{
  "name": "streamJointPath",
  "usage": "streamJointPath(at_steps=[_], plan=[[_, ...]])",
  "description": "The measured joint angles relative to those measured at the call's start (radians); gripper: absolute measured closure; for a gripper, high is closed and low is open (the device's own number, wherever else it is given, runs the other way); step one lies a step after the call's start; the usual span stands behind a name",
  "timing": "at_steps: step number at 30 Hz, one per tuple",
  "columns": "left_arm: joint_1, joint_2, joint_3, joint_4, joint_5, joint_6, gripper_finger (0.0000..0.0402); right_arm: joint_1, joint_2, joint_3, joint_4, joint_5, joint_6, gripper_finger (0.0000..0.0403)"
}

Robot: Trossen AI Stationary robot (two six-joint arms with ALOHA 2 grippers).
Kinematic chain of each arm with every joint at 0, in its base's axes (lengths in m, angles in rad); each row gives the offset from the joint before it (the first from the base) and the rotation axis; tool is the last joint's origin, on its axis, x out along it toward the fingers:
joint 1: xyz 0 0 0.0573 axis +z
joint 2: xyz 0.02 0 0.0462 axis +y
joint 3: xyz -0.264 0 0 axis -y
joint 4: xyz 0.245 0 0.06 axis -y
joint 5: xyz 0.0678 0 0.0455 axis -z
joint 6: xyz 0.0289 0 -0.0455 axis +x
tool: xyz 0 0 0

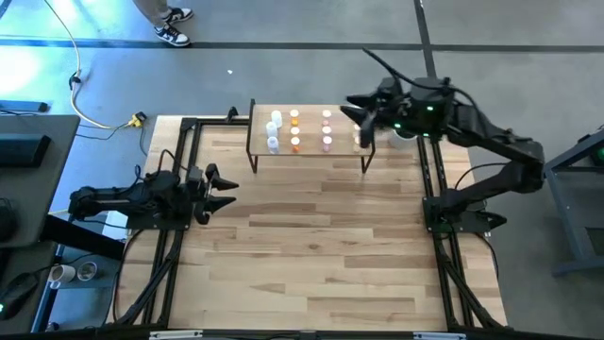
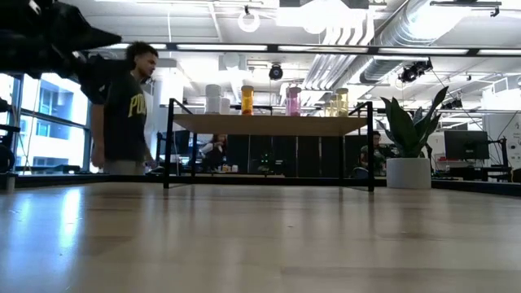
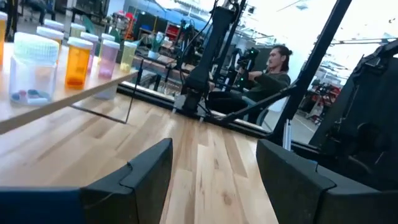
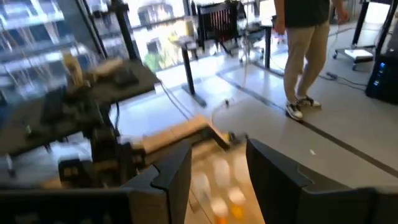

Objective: Pick and place medicine bottles onto shelf by color
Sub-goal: Return to Home Position

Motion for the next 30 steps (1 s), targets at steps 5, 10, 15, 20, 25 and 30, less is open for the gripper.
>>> streamJointPath(at_steps=[5, 10, 15, 20, 25, 30], plan=[[0.001, 0.007, -0.017, -0.015, 0.0, 0.017, 0.0179, 0.004, -0.113, -0.016, -0.17, 0.006, -0.031, 0.0257], [0.001, 0.011, -0.017, -0.015, -0.019, 0.02, 0.0179, 0.031, -0.288, -0.207, -0.149, 0.042, -0.057, 0.0257], [0.001, 0.013, -0.017, -0.016, -0.035, 0.02, 0.0179, 0.071, -0.5, -0.506, -0.012, 0.057, 0.02, 0.0257], [0.001, 0.013, -0.017, -0.016, -0.035, 0.02, 0.0179, 0.118, -0.672, -0.786, 0.194, 0.042, 0.048, 0.0257], [0.001, 0.013, -0.017, -0.016, -0.034, 0.02, 0.0179, 0.172, -0.801, -1.025, 0.417, 0.026, 0.04, 0.0257], [0.001, 0.013, -0.017, -0.017, -0.034, 0.02, 0.0179, 0.209, -0.91, -1.243, 0.56, 0.026, 0.03, 0.0257]])
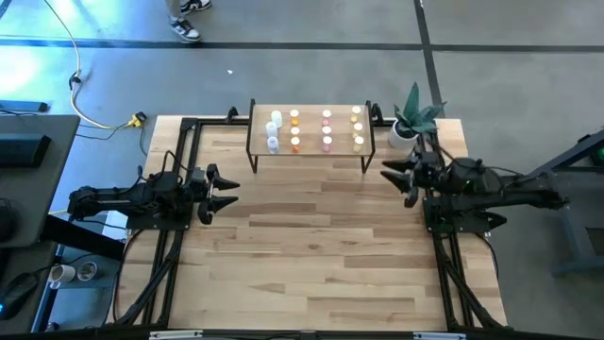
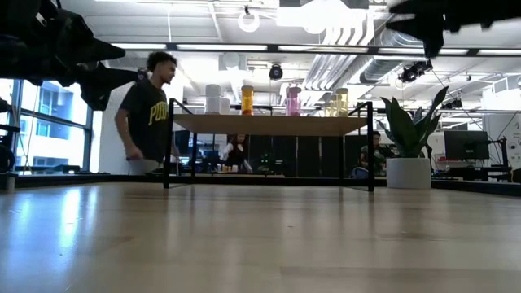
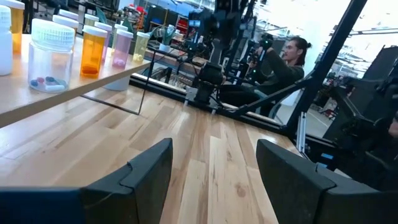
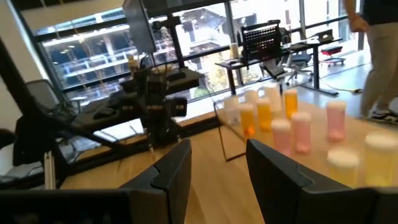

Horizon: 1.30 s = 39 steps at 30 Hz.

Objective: Pick and place medicine bottles onto shelf by color
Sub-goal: Return to Home Position

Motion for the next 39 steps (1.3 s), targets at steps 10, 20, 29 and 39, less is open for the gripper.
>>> streamJointPath(at_steps=[10, 20, 29, 39], plan=[[0.0, 0.0, 0.0, 0.0, 0.0, 0.0, 0.0179, 0.01, -0.266, -0.249, 0.026, 0.0, 0.053, 0.0257], [0.0, 0.0, 0.0, 0.0, 0.001, 0.0, 0.0179, 0.01, -0.352, -0.348, 0.003, 0.01, 0.069, 0.0257], [0.0, 0.0, 0.0, 0.0, 0.001, 0.0, 0.0179, 0.009, -0.35, -0.368, 0.002, 0.121, 0.103, 0.0257], [0.0, 0.0, 0.0, 0.0, 0.001, 0.0, 0.0179, 0.009, -0.35, -0.368, 0.0, 0.101, 0.078, 0.0257]])
